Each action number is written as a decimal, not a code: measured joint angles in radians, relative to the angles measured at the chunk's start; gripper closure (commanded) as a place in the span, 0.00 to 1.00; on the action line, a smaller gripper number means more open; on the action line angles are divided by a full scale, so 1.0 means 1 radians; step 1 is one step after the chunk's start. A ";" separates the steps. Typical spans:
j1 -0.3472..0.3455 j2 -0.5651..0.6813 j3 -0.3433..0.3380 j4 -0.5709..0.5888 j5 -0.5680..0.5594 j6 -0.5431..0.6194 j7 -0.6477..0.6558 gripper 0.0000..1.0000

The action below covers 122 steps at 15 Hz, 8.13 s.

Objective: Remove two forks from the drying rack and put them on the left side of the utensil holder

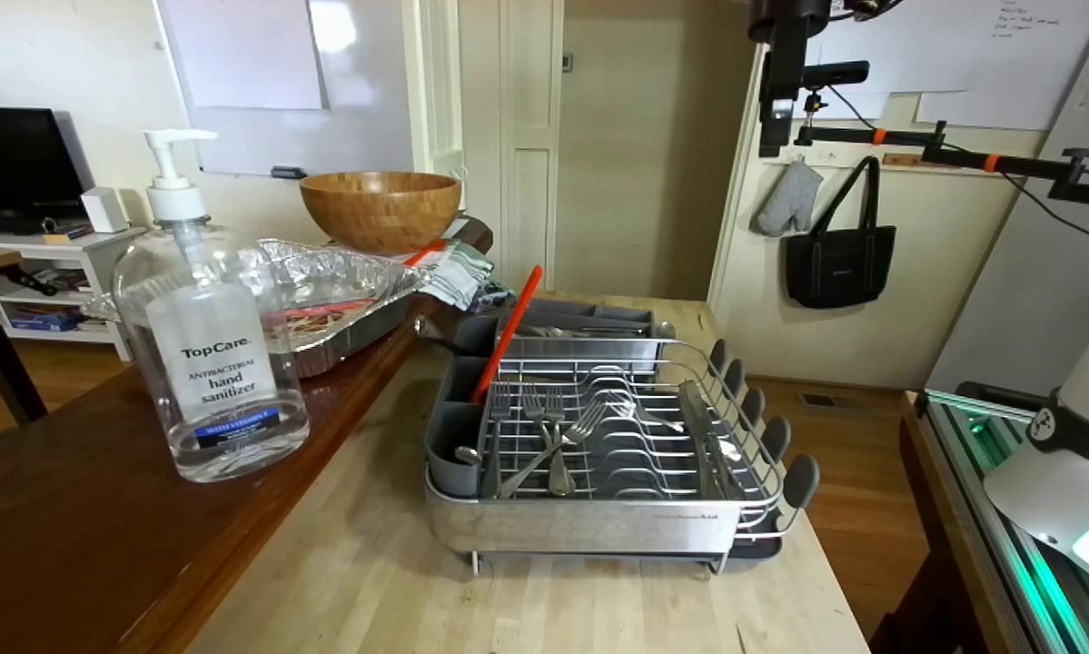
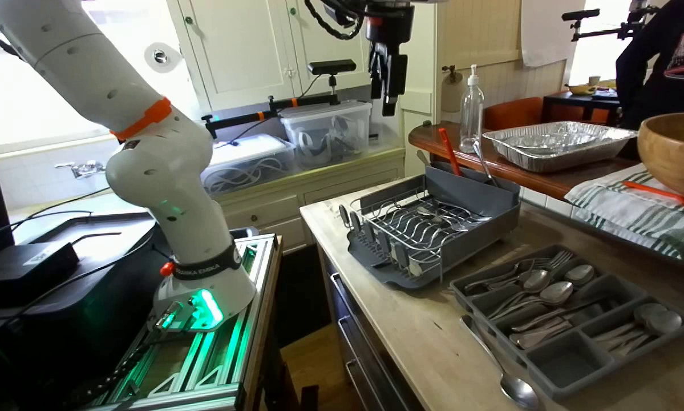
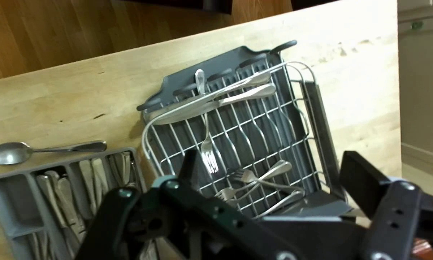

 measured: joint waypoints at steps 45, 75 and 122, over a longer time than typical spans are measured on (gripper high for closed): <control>0.127 0.784 0.259 0.191 -0.478 0.601 -0.464 0.00; 0.188 0.781 0.275 0.035 -0.519 0.843 -0.268 0.00; -0.134 0.905 0.462 -0.028 -0.208 1.327 -0.774 0.97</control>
